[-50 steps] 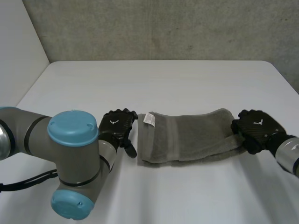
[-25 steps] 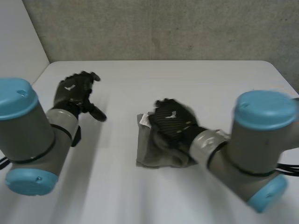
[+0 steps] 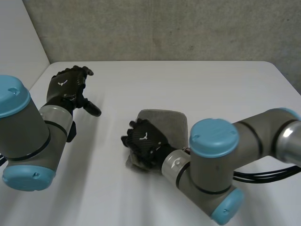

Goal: Fold the towel.

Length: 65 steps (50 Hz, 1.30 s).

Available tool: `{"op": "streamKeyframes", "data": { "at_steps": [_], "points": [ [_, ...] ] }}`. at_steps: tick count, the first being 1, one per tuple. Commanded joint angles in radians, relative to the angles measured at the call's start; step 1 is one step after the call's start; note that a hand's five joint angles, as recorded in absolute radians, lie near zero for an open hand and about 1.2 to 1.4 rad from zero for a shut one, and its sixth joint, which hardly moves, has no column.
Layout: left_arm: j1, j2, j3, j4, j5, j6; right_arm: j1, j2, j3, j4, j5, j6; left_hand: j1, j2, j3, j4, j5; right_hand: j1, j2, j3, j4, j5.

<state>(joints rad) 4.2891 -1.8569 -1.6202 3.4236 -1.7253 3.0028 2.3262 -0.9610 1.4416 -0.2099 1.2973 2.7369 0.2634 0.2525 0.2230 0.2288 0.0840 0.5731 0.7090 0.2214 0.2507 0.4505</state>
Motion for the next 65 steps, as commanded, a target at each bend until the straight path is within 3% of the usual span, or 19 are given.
{"op": "streamKeyframes", "data": {
  "at_steps": [1, 10, 16, 21, 23, 35, 39, 49, 60, 65],
  "points": [
    [-0.023, -0.010, 0.032, 0.006, 0.001, 0.001, -0.070, -0.198, 0.118, 0.003, -0.001, 0.036, -0.023, -0.013, -0.048, -0.054, -0.019, -0.399, -0.534, -0.047, -0.076, -0.450],
    [-0.063, -0.016, 0.074, 0.006, 0.003, -0.001, -0.227, -0.429, 0.264, 0.044, -0.009, 0.228, -0.006, 0.005, -0.048, -0.054, -0.001, -0.399, -0.534, -0.047, -0.076, -0.450],
    [-0.103, -0.057, 0.099, 0.006, 0.038, 0.001, -0.317, -0.436, 0.284, 0.136, -0.010, 0.283, -0.006, 0.005, -0.048, -0.054, -0.001, -0.399, -0.534, -0.047, -0.076, -0.450],
    [-0.154, -0.120, 0.111, 0.003, 0.132, 0.007, -0.402, -0.375, 0.290, 0.179, -0.015, 0.365, -0.009, 0.002, -0.048, -0.054, -0.004, -0.399, -0.534, -0.047, -0.076, -0.450],
    [-0.179, -0.175, 0.121, -0.003, 0.174, 0.008, -0.406, -0.345, 0.283, 0.176, -0.013, 0.392, -0.009, 0.002, -0.048, -0.054, -0.004, -0.399, -0.534, -0.047, -0.076, -0.450],
    [-0.189, -0.327, 0.145, -0.006, 0.179, 0.107, -0.375, -0.147, 0.189, 0.090, 0.013, 0.520, -0.006, 0.005, -0.048, -0.054, -0.001, -0.399, -0.534, -0.047, -0.076, -0.450],
    [-0.178, -0.361, 0.149, -0.007, 0.179, 0.172, -0.332, -0.081, 0.149, 0.067, 0.066, 0.534, -0.006, 0.005, -0.048, -0.054, -0.001, -0.399, -0.534, -0.047, -0.076, -0.450],
    [-0.178, -0.395, 0.155, -0.001, 0.161, 0.200, -0.262, 0.027, 0.069, 0.037, 0.146, 0.523, -0.003, 0.008, -0.048, -0.054, 0.002, -0.399, -0.534, -0.047, -0.076, -0.450],
    [-0.177, -0.401, 0.166, -0.009, 0.122, 0.217, -0.245, 0.021, 0.056, 0.040, 0.148, 0.520, -0.003, 0.008, -0.048, -0.054, 0.002, -0.399, -0.534, -0.047, -0.076, -0.450],
    [-0.181, -0.358, 0.163, -0.018, 0.118, 0.214, -0.248, -0.080, 0.071, 0.061, 0.145, 0.517, -0.009, 0.002, -0.048, -0.054, -0.004, -0.399, -0.534, -0.047, -0.076, -0.450]
  ]
}}
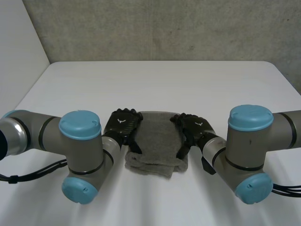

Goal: Fold the towel.

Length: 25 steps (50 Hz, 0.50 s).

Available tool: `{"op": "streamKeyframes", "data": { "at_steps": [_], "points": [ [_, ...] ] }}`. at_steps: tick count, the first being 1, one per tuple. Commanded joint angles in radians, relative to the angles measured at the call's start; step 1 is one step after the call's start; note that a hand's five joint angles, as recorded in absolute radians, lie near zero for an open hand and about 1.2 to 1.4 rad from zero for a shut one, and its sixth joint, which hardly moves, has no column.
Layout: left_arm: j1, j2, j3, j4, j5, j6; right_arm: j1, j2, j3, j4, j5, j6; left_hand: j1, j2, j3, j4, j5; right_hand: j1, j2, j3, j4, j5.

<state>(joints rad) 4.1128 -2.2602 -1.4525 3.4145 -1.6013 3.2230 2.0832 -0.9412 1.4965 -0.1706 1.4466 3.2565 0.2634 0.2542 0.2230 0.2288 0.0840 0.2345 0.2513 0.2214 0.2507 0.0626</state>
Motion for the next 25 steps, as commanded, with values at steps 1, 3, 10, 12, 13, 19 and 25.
{"op": "streamKeyframes", "data": {
  "at_steps": [1, 3, 10, 12, 13, 19, 25],
  "points": [
    [-0.003, 0.083, -0.008, -0.015, -0.015, -0.006, -0.005, -0.100, 0.016, 0.022, -0.005, -0.003, -0.012, -0.002, -0.048, -0.054, -0.007, -0.060, -0.077, -0.047, -0.076, -0.063],
    [-0.003, 0.122, -0.008, -0.018, -0.028, -0.005, -0.008, -0.148, 0.019, 0.034, -0.005, -0.011, -0.015, -0.005, -0.048, -0.054, -0.010, -0.060, -0.077, -0.047, -0.076, -0.063],
    [0.026, 0.355, 0.007, -0.014, -0.127, -0.017, -0.032, -0.391, 0.005, 0.054, 0.098, -0.147, -0.062, -0.052, -0.048, -0.054, -0.057, -0.060, -0.077, -0.047, -0.076, -0.063],
    [0.043, 0.393, 0.012, -0.014, -0.144, -0.019, -0.038, -0.428, -0.002, 0.054, 0.125, -0.187, -0.065, -0.055, -0.048, -0.054, -0.060, -0.060, -0.077, -0.047, -0.076, -0.063],
    [0.043, 0.393, 0.012, -0.014, -0.144, -0.019, -0.041, -0.457, -0.012, 0.054, 0.147, -0.222, -0.065, -0.055, -0.048, -0.054, -0.060, -0.060, -0.077, -0.047, -0.076, -0.063],
    [0.078, 0.501, 0.041, -0.050, -0.197, -0.019, -0.049, -0.515, -0.029, 0.054, 0.178, -0.264, -0.068, -0.058, -0.048, -0.054, -0.063, -0.060, -0.077, -0.047, -0.076, -0.063],
    [0.096, 0.544, 0.046, -0.083, -0.206, -0.019, -0.114, -0.527, -0.021, 0.059, 0.182, -0.258, -0.068, -0.058, -0.048, -0.054, -0.063, -0.060, -0.077, -0.047, -0.076, -0.063]
  ]
}}
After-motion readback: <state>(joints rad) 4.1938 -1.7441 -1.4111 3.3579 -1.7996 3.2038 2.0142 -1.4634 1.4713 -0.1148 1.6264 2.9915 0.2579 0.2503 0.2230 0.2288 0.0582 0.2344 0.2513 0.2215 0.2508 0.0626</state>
